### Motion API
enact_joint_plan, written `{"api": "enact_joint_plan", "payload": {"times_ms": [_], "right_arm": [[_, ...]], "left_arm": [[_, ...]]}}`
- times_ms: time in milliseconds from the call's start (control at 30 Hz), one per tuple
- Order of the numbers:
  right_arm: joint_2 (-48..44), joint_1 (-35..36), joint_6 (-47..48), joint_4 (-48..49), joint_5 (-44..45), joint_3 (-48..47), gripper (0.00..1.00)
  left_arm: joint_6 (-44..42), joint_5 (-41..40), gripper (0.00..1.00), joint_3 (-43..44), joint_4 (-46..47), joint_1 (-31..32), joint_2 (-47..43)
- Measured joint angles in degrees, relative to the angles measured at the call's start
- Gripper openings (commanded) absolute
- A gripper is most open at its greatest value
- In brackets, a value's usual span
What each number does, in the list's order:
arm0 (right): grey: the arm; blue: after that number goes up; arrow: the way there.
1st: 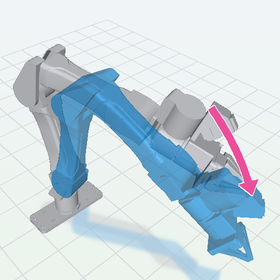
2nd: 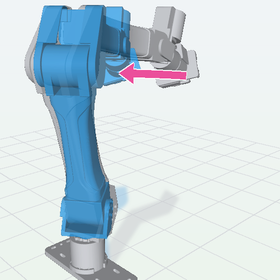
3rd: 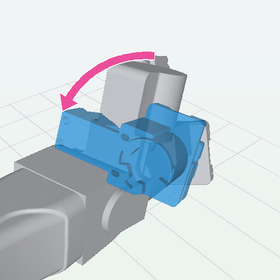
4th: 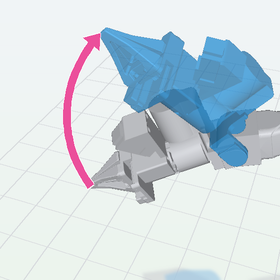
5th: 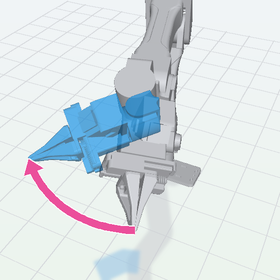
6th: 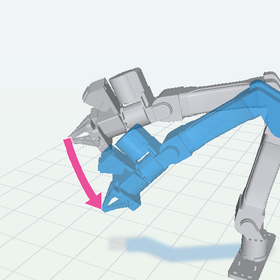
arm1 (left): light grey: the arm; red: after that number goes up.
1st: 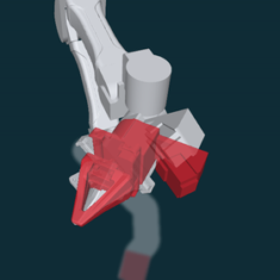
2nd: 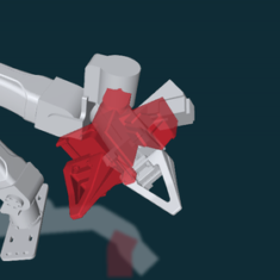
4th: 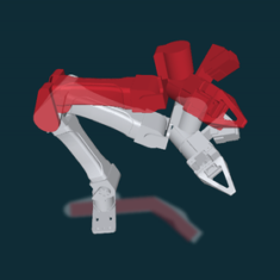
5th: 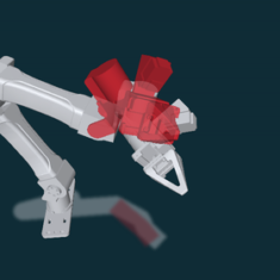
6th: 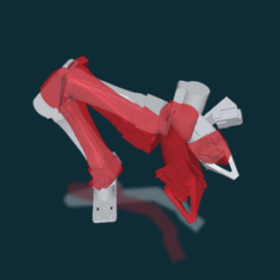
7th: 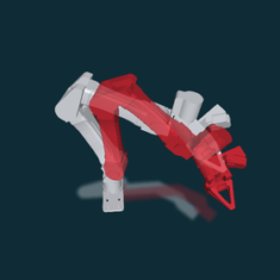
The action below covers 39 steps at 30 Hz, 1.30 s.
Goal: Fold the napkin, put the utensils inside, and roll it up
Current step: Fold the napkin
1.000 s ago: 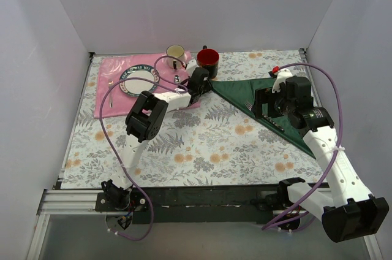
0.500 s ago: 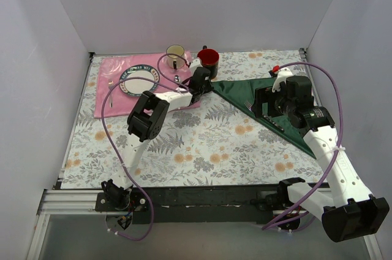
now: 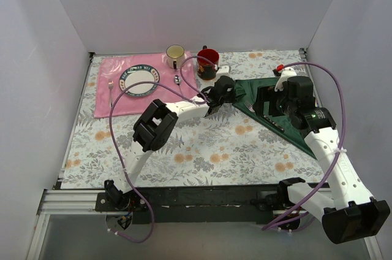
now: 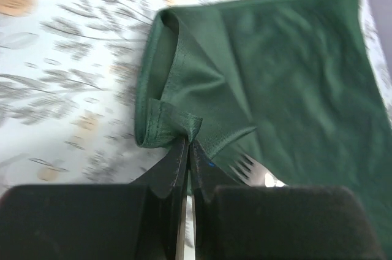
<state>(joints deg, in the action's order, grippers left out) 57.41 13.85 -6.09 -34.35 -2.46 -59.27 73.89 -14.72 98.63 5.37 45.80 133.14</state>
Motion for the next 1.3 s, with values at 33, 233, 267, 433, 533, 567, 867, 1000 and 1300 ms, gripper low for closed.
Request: {"api": "enact_joint_plan", "payload": {"times_ms": [33,233,267,433,533,567,867,1000,1300], "right_arm": [[-0.1,0.0,-0.2,0.0,0.2,0.0,0.99],[-1.5,0.0,-1.5,-0.3,2.2,-0.3,0.99],[-2.0,0.0,-1.7,-0.2,2.8,-0.3,0.99],[-5.1,0.0,-2.3,-0.2,4.9,-0.3,0.99],[-6.1,0.0,-2.4,-0.2,5.7,-0.5,0.99],[-6.2,0.0,-2.4,-0.2,5.8,-0.5,0.99],[-6.7,0.0,-2.7,-0.2,6.9,-0.5,0.99],[-7.2,0.0,-2.8,-0.2,7.2,-0.5,0.99],[-8.4,0.0,-2.7,-0.2,8.4,-0.5,0.99]], "left_arm": [[-0.4,0.1,0.0,0.0,0.0,0.9,-0.4],[-1.7,1.0,0.0,0.7,-0.2,5.2,-0.9],[-1.9,1.1,0.0,0.8,-0.3,5.5,-0.9],[-2.6,1.9,0.0,2.2,-0.7,7.0,-0.9],[-3.3,2.1,0.0,3.6,-1.0,7.7,-0.9],[-3.6,2.1,0.0,4.2,-1.0,7.8,-0.9],[-4.9,4.7,0.0,9.6,-1.1,10.4,-0.2],[-4.9,5.8,0.0,12.8,-2.0,11.2,1.3],[-4.8,7.5,0.02,16.5,-2.3,12.2,4.9]]}}
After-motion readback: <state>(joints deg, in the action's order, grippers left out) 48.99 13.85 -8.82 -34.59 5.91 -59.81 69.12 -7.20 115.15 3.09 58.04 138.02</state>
